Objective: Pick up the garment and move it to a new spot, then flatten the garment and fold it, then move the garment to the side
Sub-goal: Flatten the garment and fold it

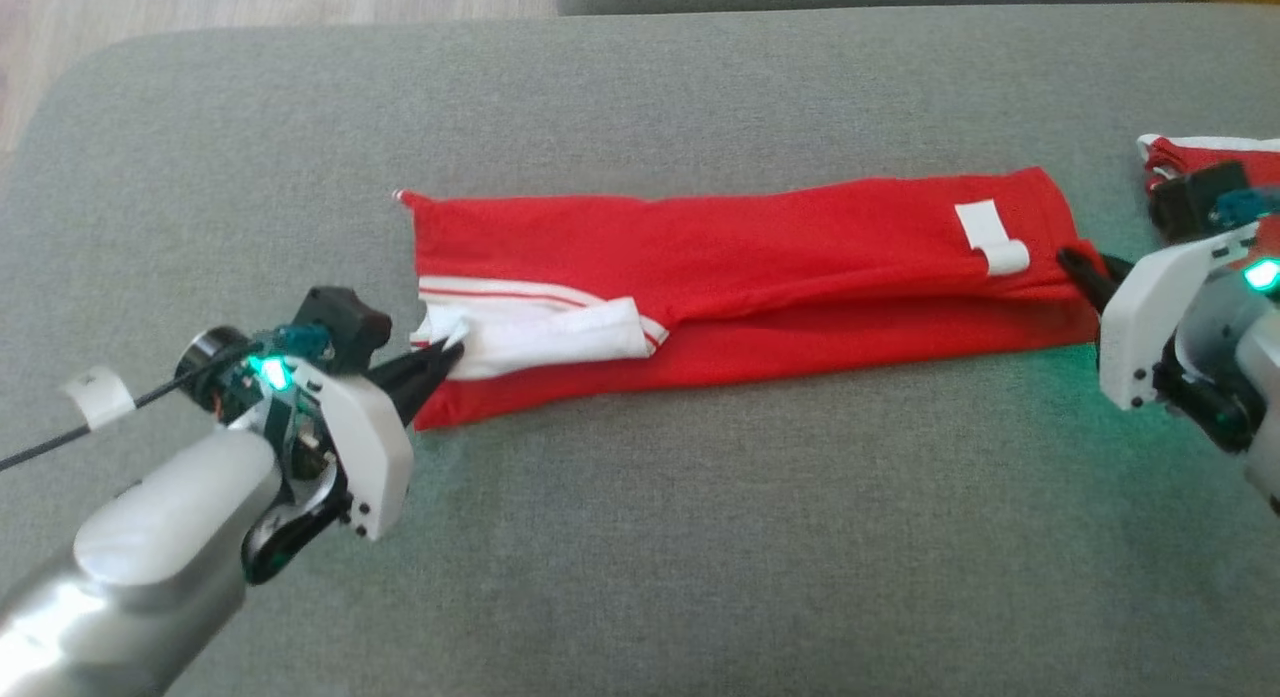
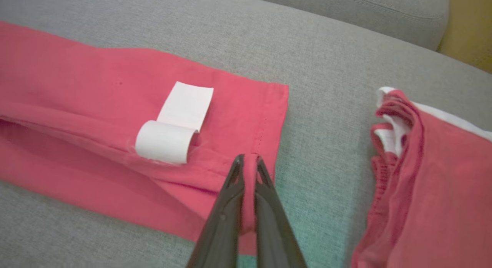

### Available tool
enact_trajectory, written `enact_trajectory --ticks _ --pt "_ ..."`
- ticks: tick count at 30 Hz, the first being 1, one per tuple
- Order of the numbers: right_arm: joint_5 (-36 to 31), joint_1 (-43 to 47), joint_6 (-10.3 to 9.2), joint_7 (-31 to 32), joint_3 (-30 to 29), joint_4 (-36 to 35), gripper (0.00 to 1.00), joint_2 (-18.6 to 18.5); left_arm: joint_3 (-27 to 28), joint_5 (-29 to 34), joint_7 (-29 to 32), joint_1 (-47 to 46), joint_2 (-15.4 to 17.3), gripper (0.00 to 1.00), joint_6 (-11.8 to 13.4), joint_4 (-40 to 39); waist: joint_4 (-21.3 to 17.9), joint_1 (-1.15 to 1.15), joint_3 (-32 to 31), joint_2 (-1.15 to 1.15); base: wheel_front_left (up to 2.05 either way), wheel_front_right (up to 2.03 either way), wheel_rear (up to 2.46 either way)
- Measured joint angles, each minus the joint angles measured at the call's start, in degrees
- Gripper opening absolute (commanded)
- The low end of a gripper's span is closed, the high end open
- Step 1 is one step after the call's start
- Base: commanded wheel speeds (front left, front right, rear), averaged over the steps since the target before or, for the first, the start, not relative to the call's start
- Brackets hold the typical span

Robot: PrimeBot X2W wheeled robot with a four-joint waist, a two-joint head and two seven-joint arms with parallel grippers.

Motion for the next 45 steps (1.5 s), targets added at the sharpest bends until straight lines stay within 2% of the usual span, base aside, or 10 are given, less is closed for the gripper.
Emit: enact_trajectory --ticks 5,6,7,8,19,26,31,37,39,45 --pt "1.12 0.08 0.0 1.19 1.35 -0.31 0.0 -0.26 -0.03 -2.3 2.83 1.36 1.22 0.0 1.25 -3.15 -0.43 0.0 -0.02 0.0 0.0 0.0 0.0" --pt "1.69 0.08 0.0 1.88 1.54 -0.29 0.11 -0.29 -0.05 -2.64 3.35 1.51 1.34 0.0 1.44 -3.56 -0.51 0.0 0.0 0.0 0.0 0.0 0.0" --pt "2.0 0.08 -0.01 2.09 1.68 -0.3 0.69 -0.3 -0.07 -2.93 3.94 1.58 1.51 0.64 1.49 -3.94 -0.6 0.0 0.04 0.0 0.0 0.0 0.0" --pt "2.09 0.08 -0.01 2.02 1.62 -0.3 1.0 -0.33 -0.05 -2.98 4.1 1.59 1.65 1.0 1.78 -4.3 -0.69 0.0 0.07 0.0 0.0 0.0 0.0" --pt "5.84 -1.2 -0.01 -7.6 -5.83 -0.13 1.0 0.18 6.82 -3.18 -9.56 1.61 -1.42 1.0 9.16 -4.12 -1.29 0.0 -1.17 0.0 0.0 0.0 0.0" --pt "7.3 -1.96 -0.01 -20.37 -13.93 0.09 1.0 6.79 15.43 -5.91 -23.59 3.39 -5.78 1.0 13.27 -2.9 -1.43 0.0 -2.61 0.0 0.0 0.0 0.0" --pt "3.05 1.57 -0.01 -24.73 -19.74 -0.2 1.0 11.83 22.49 -4.13 -25.26 9.12 -7.55 1.0 14.85 -3.28 -1.36 0.0 -3.0 0.0 0.0 0.0 0.0" --pt "-6.39 9.42 -0.01 -24.76 -33.44 -6.22 1.0 18.69 33.17 4.48 -25.41 15.79 -11.95 1.0 15.01 -7.53 -1.72 0.0 -2.99 0.0 0.0 0.0 0.0" --pt "-12.81 16.24 -0.01 -24.93 -40.99 -10.77 1.0 24.09 38.04 9.27 -25.42 21.08 -15.16 1.0 13.9 -8.58 -1.99 0.0 -3.07 0.0 0.0 0.0 0.0" --pt "-21.99 27.5 -0.01 -25.01 -46.64 -16.61 1.0 31.0 46.33 16.3 -25.41 29.33 -21.4 1.0 10.44 -8.66 -2.4 0.0 -2.8 0.0 0.0 0.0 0.0"
